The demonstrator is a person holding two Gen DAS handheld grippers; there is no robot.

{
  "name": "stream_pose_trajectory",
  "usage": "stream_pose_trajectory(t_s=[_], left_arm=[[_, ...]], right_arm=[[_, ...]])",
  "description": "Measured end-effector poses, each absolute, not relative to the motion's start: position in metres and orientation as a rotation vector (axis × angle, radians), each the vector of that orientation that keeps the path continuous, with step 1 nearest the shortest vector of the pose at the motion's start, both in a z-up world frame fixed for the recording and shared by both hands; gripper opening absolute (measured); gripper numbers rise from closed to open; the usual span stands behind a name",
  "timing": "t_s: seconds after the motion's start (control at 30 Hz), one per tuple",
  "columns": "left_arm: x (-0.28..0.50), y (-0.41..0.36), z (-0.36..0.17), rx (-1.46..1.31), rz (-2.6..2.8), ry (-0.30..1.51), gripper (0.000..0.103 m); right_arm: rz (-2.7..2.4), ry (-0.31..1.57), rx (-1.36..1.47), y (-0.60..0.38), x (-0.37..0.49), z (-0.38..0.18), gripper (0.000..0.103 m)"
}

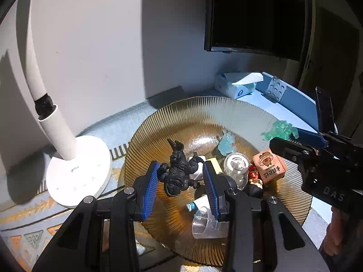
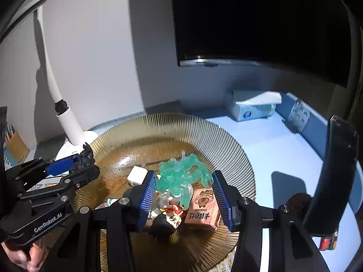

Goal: Organize rigid objects
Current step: 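Open both tools to drop the black toy and green figure into the bowl, then move both open tools back toward the sticks and eraser on the rug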

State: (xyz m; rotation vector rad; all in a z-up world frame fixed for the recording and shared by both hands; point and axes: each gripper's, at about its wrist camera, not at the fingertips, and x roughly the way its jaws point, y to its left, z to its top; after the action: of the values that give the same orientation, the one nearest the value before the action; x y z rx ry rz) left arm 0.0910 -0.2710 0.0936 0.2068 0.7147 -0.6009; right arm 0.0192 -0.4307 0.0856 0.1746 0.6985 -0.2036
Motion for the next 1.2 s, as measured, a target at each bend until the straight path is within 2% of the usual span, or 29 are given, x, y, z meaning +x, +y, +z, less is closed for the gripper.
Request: stream_pose_trajectory(t_s=[0.07,0.17,0.2,0.27,0.33,0.57,0.83,0.93,1.0,1.1,1.2], left_arm=[[0.093,-0.273,0.091,0.212,-0.603,0.727,0.037],[0.095,-0.277,0.088,0.224,-0.604,0.751,0.038],[0.094,-0.278,0.089,0.228,-0.606,0.757,0.046],[0.091,-0.274,0.094,0.241,-0.596,0.752,0.054],[0.085,-0.263,0.105,0.234,-0.580,0.720,0.071],[0.052,-0.193,0.158,0.155,-0.511,0.610,0.072],[0.010,-0.093,0.198,0.006,-0.392,0.538,0.074],[-0.004,-0.059,0.202,-0.037,-0.353,0.526,0.074],[-0.015,-0.042,0.200,-0.049,-0.329,0.524,0.078],[-0.027,-0.023,0.191,-0.068,-0.304,0.525,0.085],[-0.031,-0.011,0.174,-0.083,-0.296,0.565,0.085]], right_arm=[[-0.198,0.725,0.198,-0.435,0.025,0.079,0.051],[-0.190,0.747,0.256,-0.442,0.027,0.071,0.069],[-0.191,0.742,0.274,-0.444,0.024,0.071,0.069],[-0.191,0.727,0.298,-0.449,0.016,0.075,0.069],[-0.215,0.700,0.313,-0.455,0.002,0.083,0.069],[-0.245,0.621,0.388,-0.470,-0.041,0.114,0.071],[-0.166,0.584,0.367,-0.430,-0.066,0.144,0.072],[-0.116,0.585,0.336,-0.400,-0.071,0.151,0.076],[-0.084,0.587,0.312,-0.376,-0.074,0.150,0.084],[-0.028,0.615,0.277,-0.343,-0.074,0.143,0.084],[0.024,0.656,0.230,-0.305,-0.071,0.127,0.084]])
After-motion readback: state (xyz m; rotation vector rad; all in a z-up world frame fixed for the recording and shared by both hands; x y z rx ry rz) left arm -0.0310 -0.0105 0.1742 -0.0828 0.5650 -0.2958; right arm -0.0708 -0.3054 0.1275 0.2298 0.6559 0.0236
